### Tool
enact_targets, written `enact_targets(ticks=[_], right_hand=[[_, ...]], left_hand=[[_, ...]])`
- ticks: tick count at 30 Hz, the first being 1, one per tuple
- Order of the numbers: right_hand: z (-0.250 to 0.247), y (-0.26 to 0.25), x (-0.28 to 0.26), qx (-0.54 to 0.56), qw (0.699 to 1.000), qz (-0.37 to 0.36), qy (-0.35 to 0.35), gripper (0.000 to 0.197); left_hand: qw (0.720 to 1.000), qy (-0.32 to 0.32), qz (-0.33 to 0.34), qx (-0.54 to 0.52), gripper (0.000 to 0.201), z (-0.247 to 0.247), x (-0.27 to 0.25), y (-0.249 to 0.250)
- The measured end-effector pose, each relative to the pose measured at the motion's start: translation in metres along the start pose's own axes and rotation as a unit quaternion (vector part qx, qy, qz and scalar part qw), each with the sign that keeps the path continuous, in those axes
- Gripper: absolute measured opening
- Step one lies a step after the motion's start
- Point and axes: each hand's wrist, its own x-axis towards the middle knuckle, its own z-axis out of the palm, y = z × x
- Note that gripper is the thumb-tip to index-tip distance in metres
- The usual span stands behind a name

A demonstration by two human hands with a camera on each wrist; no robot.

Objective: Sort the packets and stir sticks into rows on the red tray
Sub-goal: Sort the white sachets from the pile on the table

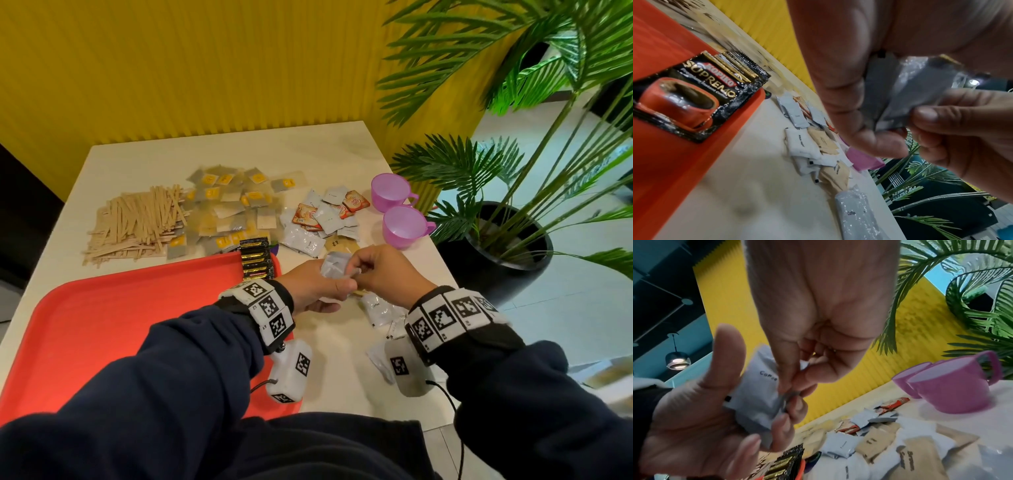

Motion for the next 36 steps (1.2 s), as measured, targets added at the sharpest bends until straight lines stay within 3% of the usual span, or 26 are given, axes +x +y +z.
enact_targets(ticks=[2,6,8,11,14,19,24,28,33,36], right_hand=[[0.004,0.004,0.001,0.006,1.0,0.014,0.021,0.028],[0.006,0.015,0.002,-0.026,0.997,0.036,0.058,0.025],[0.004,0.028,0.002,-0.122,0.988,0.078,0.047,0.027],[0.007,0.052,-0.004,-0.282,0.949,0.14,-0.009,0.044],[0.013,0.066,-0.009,-0.353,0.924,0.14,-0.041,0.055],[0.021,0.073,-0.01,-0.392,0.908,0.137,-0.057,0.06],[0.021,0.074,-0.008,-0.4,0.905,0.125,-0.066,0.053],[0.017,0.065,-0.007,-0.302,0.947,0.092,-0.062,0.011],[-0.003,0.032,-0.006,-0.077,0.996,0.033,-0.017,0.025],[-0.007,0.01,-0.002,0.008,1.0,0.011,0.016,0.009]], left_hand=[[1.0,-0.008,-0.004,0.015,0.016,0.001,-0.001,0.002],[0.999,0.045,-0.003,0.024,0.005,0.001,-0.001,0.0],[0.997,0.069,0.0,0.019,0.003,0.001,-0.001,-0.001],[0.996,0.087,-0.003,0.016,0.009,-0.001,0.0,-0.001],[0.997,0.08,-0.004,0.021,0.015,-0.003,0.001,0.0],[0.997,0.076,0.0,0.012,0.026,-0.002,0.002,0.001],[0.997,0.08,0.007,0.013,0.013,-0.002,0.003,0.001],[0.995,0.094,0.02,0.019,0.008,-0.005,0.006,-0.003],[0.994,0.102,0.036,0.026,0.018,-0.008,0.008,-0.003],[0.998,0.052,0.039,0.022,0.029,-0.005,0.007,-0.001]])
